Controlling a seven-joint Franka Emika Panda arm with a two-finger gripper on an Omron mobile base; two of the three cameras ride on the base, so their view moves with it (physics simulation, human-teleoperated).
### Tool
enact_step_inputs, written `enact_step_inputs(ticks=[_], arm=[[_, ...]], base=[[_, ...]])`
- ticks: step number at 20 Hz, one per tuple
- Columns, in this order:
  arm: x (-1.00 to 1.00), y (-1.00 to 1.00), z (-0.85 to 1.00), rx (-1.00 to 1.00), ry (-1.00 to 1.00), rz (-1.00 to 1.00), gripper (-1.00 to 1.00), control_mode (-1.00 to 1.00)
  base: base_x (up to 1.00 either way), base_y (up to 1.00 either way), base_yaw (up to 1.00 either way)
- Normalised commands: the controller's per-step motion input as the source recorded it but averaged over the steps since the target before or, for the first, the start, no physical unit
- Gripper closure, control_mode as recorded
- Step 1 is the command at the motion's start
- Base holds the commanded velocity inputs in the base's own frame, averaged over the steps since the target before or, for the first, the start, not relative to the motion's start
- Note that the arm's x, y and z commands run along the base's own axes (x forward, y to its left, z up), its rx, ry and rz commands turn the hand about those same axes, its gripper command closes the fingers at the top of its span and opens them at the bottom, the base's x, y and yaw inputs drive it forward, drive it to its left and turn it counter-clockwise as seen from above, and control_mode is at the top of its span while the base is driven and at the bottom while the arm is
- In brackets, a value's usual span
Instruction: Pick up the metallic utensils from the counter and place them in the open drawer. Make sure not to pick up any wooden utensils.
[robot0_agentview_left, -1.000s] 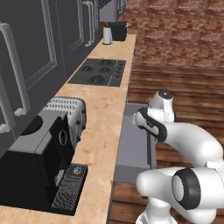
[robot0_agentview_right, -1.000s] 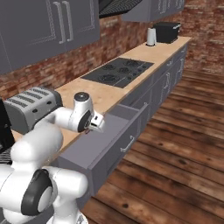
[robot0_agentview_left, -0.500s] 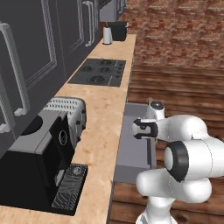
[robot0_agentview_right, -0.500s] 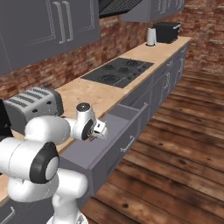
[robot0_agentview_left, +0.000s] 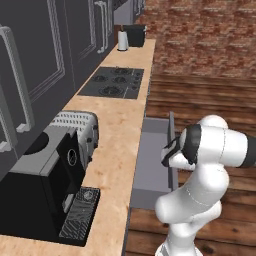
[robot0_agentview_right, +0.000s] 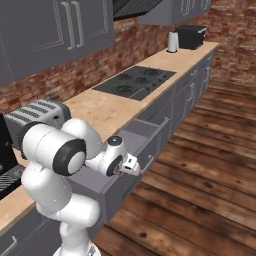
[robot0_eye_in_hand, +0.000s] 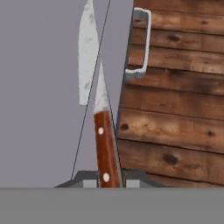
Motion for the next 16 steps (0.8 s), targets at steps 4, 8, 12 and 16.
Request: enact_step_inputs(ticks=[4, 8, 12, 16], arm=[[0.00, -0.98, -0.71, -0.03, 0.11, -0.03, 1.00, -1.00], [0.00, -0.49, -0.38, -0.03, 0.03, -0.03, 1.00, -1.00], [-0.08, 0.00, 0.39, 0.01, -0.09, -0.03, 1.00, -1.00], [-0.46, -0.09, 0.69, 0.04, -0.09, -0.10, 1.00, -1.00]], base=[[0.00, 0.00, 0.00], [0.00, 0.00, 0.00], [0.00, 0.00, 0.00], [0.00, 0.00, 0.00]])
